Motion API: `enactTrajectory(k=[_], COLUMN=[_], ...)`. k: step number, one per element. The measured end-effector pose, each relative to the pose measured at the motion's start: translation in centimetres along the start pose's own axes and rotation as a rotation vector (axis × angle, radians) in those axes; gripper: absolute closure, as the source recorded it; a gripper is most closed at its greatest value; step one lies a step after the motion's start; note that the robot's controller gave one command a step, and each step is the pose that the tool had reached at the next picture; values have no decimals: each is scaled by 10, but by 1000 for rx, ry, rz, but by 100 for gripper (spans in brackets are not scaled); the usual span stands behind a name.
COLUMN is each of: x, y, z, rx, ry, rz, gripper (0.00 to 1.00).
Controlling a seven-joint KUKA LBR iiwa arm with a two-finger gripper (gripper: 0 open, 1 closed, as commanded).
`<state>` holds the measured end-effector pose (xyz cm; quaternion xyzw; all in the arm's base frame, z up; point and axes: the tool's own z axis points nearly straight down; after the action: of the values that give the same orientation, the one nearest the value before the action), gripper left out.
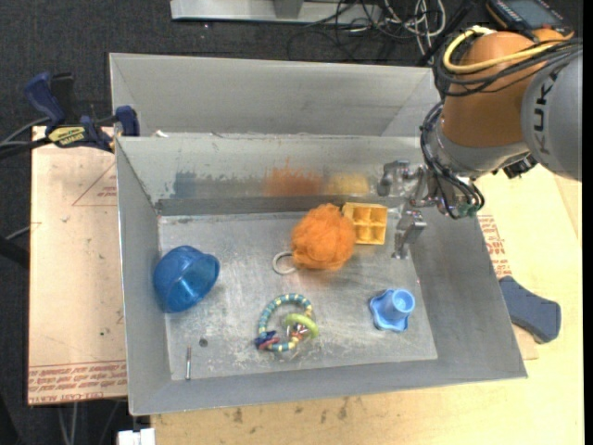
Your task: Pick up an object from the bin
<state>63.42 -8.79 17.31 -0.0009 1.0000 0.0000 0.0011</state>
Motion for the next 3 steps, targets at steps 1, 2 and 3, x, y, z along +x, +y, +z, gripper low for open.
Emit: enactTrajectory(k=[1,2,3], x=[0,-6,-6], y=[0,5,5], z=[0,89,89], rx=[0,-2,-2], ry=[0,-3,-3], rz=[0,-314,-314], gripper=[0,100,100])
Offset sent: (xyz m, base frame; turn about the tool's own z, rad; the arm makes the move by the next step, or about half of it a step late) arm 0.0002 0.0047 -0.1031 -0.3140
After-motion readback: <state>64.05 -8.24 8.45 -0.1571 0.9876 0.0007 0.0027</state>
